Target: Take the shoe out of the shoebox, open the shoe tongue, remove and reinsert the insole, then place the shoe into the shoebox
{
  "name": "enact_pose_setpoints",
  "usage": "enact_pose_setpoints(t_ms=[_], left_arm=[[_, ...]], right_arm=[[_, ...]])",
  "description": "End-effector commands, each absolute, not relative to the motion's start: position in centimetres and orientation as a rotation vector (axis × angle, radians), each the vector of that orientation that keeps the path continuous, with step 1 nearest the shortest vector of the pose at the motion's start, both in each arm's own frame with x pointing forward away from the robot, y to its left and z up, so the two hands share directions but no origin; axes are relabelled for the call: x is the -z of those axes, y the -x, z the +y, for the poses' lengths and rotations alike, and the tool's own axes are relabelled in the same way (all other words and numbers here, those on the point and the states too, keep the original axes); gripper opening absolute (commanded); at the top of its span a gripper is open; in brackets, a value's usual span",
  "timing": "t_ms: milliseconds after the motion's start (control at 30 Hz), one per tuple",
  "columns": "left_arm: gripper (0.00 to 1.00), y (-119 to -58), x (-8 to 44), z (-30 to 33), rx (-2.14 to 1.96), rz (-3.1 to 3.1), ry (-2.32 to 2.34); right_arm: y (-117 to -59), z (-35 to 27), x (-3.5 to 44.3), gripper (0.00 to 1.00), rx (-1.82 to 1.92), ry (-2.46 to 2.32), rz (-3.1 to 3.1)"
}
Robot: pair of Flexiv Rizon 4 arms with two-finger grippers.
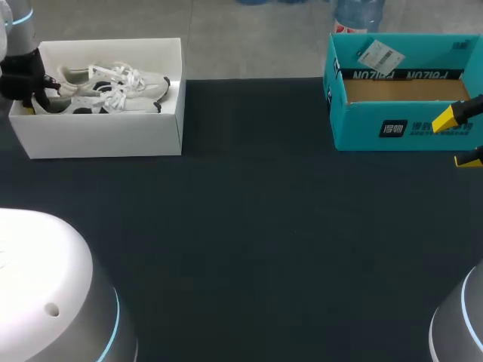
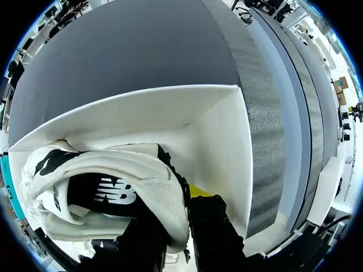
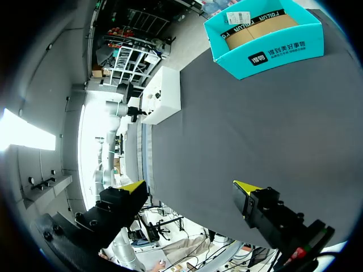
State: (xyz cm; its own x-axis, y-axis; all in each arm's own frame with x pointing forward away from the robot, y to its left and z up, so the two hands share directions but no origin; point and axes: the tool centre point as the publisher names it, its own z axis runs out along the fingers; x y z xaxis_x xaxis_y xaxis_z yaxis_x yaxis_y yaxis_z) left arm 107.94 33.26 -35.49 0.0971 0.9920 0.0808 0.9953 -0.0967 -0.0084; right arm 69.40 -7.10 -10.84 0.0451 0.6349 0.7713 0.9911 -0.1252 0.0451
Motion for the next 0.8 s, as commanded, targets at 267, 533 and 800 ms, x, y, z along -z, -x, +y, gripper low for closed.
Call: enact_pose_setpoints(t_ms=[267, 533, 800], left_arm=[[0.0, -108.3, 33.2, 34.1, 0.101, -2.074, 2.274], [0.0, -108.2, 32.0, 34.5, 0.078, -2.106, 2.261], [0.0, -106.8, 27.8, 33.8, 0.06, -2.168, 2.264]], right_arm=[[-69.4, -7.1, 10.9, 1.0, 0.899, 1.815, -1.633], [-69.4, -7.1, 10.9, 1.0, 0.899, 1.815, -1.633], [-69.4, -7.1, 10.9, 1.0, 0.899, 1.815, -1.633]])
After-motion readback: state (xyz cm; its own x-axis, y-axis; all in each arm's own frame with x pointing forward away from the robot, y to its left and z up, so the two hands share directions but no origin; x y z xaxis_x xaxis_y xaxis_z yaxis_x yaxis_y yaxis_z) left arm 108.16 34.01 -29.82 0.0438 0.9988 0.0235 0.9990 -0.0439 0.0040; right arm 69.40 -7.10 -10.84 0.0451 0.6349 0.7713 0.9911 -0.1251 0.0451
